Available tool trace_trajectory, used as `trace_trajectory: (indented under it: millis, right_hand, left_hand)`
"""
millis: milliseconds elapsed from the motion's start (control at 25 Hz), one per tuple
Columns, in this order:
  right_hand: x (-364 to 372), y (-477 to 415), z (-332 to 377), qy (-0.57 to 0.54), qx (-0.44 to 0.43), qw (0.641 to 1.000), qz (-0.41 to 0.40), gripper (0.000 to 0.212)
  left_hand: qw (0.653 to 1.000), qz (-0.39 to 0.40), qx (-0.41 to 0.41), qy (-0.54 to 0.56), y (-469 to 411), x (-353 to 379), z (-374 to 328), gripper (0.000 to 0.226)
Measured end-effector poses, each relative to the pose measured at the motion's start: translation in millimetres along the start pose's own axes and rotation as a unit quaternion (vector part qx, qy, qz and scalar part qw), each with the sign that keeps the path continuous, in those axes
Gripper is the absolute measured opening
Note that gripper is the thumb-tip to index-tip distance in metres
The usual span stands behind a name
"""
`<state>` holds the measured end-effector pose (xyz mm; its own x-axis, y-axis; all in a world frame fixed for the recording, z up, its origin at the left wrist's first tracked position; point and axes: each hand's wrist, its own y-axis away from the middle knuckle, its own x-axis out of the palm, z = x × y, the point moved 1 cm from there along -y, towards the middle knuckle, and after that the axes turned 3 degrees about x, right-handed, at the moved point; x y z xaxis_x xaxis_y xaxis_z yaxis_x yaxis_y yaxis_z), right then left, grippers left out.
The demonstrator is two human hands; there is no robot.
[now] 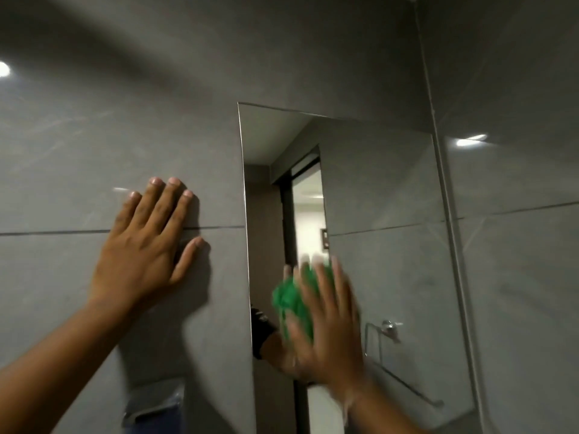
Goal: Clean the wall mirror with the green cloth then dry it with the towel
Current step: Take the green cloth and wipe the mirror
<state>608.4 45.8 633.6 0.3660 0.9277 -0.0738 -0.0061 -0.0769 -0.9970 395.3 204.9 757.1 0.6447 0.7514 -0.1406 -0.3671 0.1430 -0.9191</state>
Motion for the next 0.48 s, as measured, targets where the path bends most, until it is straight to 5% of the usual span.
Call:
trace_trajectory:
  millis: [120, 200, 320, 480]
  right_hand:
    - [23, 127, 25, 0.127, 0.047, 0.991, 0.003, 0.025]
    - [31, 147, 28, 0.178, -0.002, 0.984, 0.0, 0.021]
    - [23, 114, 34, 0.104, -0.043, 0.993, 0.028, 0.037]
    - [17, -48, 65, -0.041, -0.06, 0.996, 0.05, 0.069]
  left_hand:
    - [1.0, 0.015, -0.003, 0.005, 0, -2, -1, 0.075]
    - [1.0, 0.025, -0.004, 0.01, -3, -1, -1, 0.076]
    - [1.0, 0.02, -0.003, 0.007, -4, 3, 2, 0.076]
    - [1.0, -0.021, 0.004, 0.023, -4, 10, 3, 0.077]
